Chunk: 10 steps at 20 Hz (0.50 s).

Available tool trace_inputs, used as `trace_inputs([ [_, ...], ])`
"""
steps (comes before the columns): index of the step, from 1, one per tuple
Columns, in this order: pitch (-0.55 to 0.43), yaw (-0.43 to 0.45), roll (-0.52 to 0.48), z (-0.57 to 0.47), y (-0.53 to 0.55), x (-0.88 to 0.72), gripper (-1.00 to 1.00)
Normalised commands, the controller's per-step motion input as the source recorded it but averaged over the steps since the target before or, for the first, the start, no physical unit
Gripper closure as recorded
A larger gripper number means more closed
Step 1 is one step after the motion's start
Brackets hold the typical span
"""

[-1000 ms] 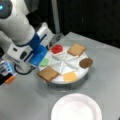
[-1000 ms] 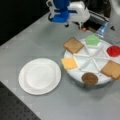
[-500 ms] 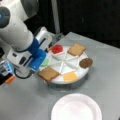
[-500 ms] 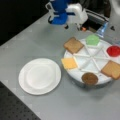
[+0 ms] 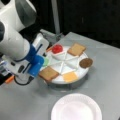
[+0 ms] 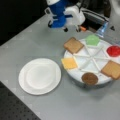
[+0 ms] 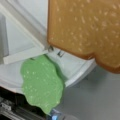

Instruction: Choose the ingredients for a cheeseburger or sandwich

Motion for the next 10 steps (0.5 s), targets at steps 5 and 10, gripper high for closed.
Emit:
trace_inputs([
  [5,-0.061,-0.084,0.361,-0.21,-0.13,0.08,-1.00],
  [10,-0.045,-0.107,0.341,-0.18,-0.16,0.11,-1.00],
])
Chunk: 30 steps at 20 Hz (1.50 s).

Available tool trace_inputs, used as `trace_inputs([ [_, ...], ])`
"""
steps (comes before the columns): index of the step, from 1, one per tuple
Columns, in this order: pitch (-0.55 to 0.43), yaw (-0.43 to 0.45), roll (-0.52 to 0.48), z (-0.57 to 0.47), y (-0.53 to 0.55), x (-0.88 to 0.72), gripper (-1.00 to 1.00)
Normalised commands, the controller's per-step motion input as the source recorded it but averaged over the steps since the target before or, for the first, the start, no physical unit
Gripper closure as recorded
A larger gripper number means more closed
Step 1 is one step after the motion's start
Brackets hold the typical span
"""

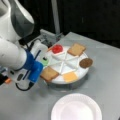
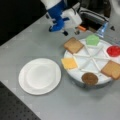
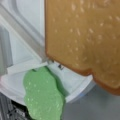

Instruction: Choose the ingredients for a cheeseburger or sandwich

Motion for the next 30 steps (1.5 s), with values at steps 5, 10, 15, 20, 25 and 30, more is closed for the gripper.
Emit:
trace_inputs([
  [5,-0.051,-0.049,0.247,-0.15,-0.15,0.12,-1.00],
  [10,-0.081,-0.056,0.240,-0.15,-0.09,0.11,-1.00],
  [15,-0.127,-0.019,0.224,-0.25,-0.13,0.09,-1.00],
  [20,-0.107,-0.014,0.185,-0.18,-0.19,0.08,-1.00],
  [25,-0.088,-0.052,0.191,-0.12,-0.12,0.09,-1.00],
  [30,-0.089,-0.070,0.207,-0.09,0.00,0.07,-1.00],
])
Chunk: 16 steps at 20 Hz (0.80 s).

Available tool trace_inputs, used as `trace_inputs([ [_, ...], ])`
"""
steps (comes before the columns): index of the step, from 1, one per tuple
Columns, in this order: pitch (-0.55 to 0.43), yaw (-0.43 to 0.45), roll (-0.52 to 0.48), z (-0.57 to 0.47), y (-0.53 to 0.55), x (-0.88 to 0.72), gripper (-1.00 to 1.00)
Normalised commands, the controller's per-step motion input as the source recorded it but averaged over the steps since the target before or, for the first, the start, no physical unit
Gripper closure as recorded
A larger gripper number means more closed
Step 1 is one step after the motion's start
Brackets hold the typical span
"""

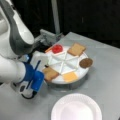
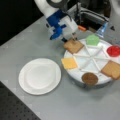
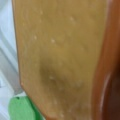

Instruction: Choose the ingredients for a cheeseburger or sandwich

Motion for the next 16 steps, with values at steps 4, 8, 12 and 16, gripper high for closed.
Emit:
trace_inputs([
  [4,-0.083,-0.052,0.182,-0.08,0.03,0.02,-1.00],
  [8,-0.083,-0.037,0.149,-0.10,0.00,0.01,-1.00],
  [12,-0.065,-0.037,0.132,-0.08,0.00,0.02,1.00],
  [16,-0.044,-0.059,0.126,-0.04,0.05,0.03,1.00],
])
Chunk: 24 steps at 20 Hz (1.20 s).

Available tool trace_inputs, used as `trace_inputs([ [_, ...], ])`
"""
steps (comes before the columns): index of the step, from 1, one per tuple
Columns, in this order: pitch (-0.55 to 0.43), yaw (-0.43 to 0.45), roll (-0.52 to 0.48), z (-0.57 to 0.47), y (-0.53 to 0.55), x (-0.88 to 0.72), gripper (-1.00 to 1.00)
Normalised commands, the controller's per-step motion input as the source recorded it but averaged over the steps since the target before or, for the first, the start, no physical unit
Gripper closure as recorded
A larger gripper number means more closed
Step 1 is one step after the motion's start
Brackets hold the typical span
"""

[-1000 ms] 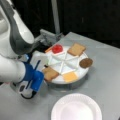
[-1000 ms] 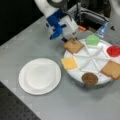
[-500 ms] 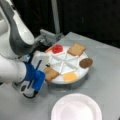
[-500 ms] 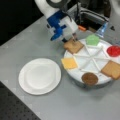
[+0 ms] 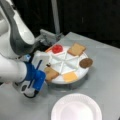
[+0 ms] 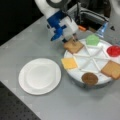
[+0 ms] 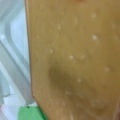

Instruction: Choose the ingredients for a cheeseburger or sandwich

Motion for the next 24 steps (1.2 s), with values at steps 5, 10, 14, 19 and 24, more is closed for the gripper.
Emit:
trace_inputs([
  [5,-0.048,-0.109,0.112,-0.04,0.13,0.05,1.00],
  [10,-0.039,-0.126,0.087,-0.04,0.07,0.04,1.00],
  [14,-0.033,-0.115,0.072,-0.03,0.00,0.04,1.00],
  [19,-0.029,-0.099,0.063,-0.04,-0.03,0.05,1.00],
  [24,0.000,-0.099,0.037,-0.05,-0.05,0.06,1.00],
])
